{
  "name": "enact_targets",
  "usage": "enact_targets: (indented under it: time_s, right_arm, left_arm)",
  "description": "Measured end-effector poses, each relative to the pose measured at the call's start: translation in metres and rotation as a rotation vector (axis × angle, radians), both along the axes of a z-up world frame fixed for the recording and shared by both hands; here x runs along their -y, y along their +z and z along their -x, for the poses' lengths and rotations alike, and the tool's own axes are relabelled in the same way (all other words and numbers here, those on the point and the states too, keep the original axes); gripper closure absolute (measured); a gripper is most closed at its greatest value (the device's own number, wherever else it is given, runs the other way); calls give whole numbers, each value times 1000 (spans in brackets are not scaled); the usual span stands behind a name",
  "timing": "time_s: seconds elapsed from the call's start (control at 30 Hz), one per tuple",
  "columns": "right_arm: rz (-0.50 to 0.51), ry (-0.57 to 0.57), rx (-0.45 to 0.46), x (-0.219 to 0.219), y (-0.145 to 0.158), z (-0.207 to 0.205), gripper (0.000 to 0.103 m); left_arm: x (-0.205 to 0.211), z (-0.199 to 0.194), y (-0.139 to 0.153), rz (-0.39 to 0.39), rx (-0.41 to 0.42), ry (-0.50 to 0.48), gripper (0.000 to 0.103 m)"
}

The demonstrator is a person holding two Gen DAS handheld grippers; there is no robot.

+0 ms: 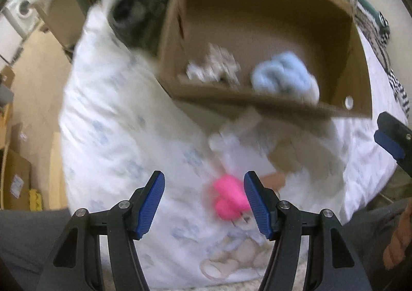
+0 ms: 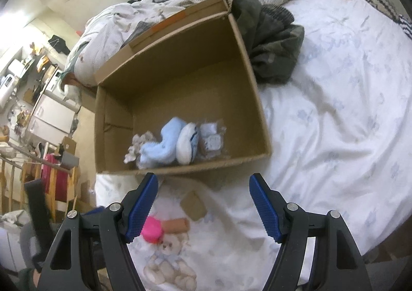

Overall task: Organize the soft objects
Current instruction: 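Grasp the pink toy with the left tool while the right tool grasps the beige translucent sleeve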

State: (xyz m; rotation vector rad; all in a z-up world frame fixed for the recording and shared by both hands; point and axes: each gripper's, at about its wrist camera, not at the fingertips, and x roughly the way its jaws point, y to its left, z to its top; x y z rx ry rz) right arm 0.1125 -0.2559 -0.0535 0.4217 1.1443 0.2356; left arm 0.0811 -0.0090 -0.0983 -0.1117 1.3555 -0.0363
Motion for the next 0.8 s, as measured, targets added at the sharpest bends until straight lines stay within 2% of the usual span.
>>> enact_targets:
  time_s: [0.17,0.33,0.4,0.47,0.5,0.57,0.67,0.8]
  right_arm:
    - [-71,58,-75,-14,-17,6,26]
    - [-43,88,-104,-25,-25,5,26]
    - [-40,93,-118,-27,-28,4,26]
    - [-43,98,-134,-28,-32,2,26]
    - [-41,102,-143,-29,-35,2,26]
    - [-48,117,-165,-33,-40,0,26]
    - [-59,134,-185,-38,-45,-1,26]
    - [-113,136,-215,-44,-52,-6,26]
  left_arm:
    - [15,2,-21,3,-52,-15,42]
    - [30,3,-33,-3,-67,-58,43]
    - [31,1,-39,0,-84,-59,54]
    - [32,0,-44,39,-103,-61,67]
    - [34,0,-45,32,-102,-64,67]
    - [37,2,-42,-9,-80,-78,67]
    - [35,2,-37,8,-80,-69,68]
    - [16,0,-19,-28,-35,-23,68]
